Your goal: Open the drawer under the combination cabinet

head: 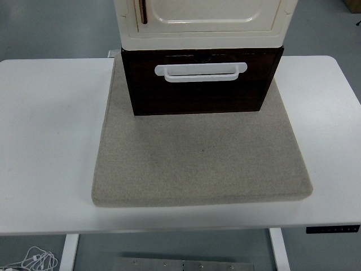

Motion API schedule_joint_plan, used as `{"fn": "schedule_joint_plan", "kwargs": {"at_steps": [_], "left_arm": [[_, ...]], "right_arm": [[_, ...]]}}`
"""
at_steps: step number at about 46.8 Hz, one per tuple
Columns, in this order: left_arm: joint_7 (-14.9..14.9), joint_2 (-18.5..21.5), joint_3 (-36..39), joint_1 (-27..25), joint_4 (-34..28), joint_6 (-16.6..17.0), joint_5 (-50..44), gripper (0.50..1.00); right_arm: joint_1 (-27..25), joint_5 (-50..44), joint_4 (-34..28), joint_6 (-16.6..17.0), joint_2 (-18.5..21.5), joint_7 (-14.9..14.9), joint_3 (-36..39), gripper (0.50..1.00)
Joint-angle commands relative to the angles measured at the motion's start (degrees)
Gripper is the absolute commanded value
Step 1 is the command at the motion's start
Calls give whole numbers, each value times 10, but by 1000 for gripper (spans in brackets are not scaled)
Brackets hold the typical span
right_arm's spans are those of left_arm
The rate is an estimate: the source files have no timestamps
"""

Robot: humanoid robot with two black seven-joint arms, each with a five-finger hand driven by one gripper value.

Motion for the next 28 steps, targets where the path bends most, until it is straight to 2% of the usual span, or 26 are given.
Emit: {"fn": "schedule_joint_plan", "kwargs": {"at_steps": [1,6,13,18,28], "left_arm": [[6,1,61,-24,-37,19,0,1000],[19,3,122,-53,-82,39,0,1000],[76,3,188,-72,-123,48,0,1000],[105,5,241,-87,-139,48,-1,1000],[110,10,350,-125,-161,40,-2,1000]], "right_arm": [[0,0,0,0,0,1,0,926],[0,0,0,1,0,1,0,926],[0,0,0,0,0,0,0,926],[0,0,0,1,0,0,0,926],[0,0,0,0,0,0,0,926]]}}
